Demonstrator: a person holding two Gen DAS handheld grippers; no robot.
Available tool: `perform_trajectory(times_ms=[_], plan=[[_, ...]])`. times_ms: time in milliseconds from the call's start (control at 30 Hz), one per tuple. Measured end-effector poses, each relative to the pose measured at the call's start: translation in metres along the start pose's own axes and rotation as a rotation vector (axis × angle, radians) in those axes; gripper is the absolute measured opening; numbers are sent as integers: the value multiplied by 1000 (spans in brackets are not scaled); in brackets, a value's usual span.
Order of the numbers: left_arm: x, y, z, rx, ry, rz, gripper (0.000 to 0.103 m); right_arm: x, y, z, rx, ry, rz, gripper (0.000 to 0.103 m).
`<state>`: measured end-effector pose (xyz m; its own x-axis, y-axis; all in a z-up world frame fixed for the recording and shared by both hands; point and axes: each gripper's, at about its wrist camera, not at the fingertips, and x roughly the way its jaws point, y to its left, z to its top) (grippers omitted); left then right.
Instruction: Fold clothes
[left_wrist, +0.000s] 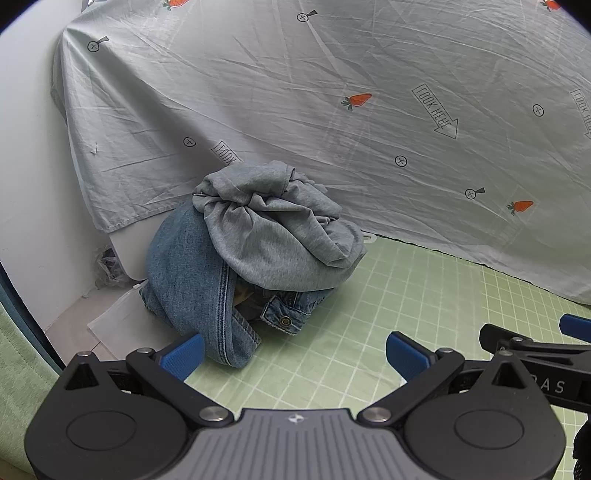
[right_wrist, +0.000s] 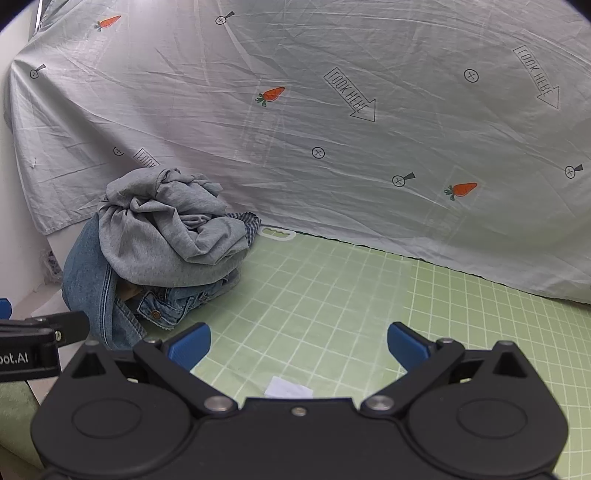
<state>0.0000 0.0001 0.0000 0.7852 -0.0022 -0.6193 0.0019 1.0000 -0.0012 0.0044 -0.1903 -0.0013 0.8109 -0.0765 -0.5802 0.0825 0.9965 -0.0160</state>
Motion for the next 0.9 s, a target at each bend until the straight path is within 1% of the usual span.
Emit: perform_trajectory(times_ms=[100, 333, 767, 900], plan=[[0, 1, 0, 2, 0, 2, 103, 2, 4, -1, -1, 1, 1, 103], [3, -5, 2, -3, -2, 8, 103, 4, -3, -2, -6, 1, 4, 103], [6, -3, 0, -3, 7, 6, 103, 5, -5, -3, -19, 3, 9, 103], [6, -3, -1, -4, 7, 6, 103, 5, 2, -1, -17, 8, -2, 103]])
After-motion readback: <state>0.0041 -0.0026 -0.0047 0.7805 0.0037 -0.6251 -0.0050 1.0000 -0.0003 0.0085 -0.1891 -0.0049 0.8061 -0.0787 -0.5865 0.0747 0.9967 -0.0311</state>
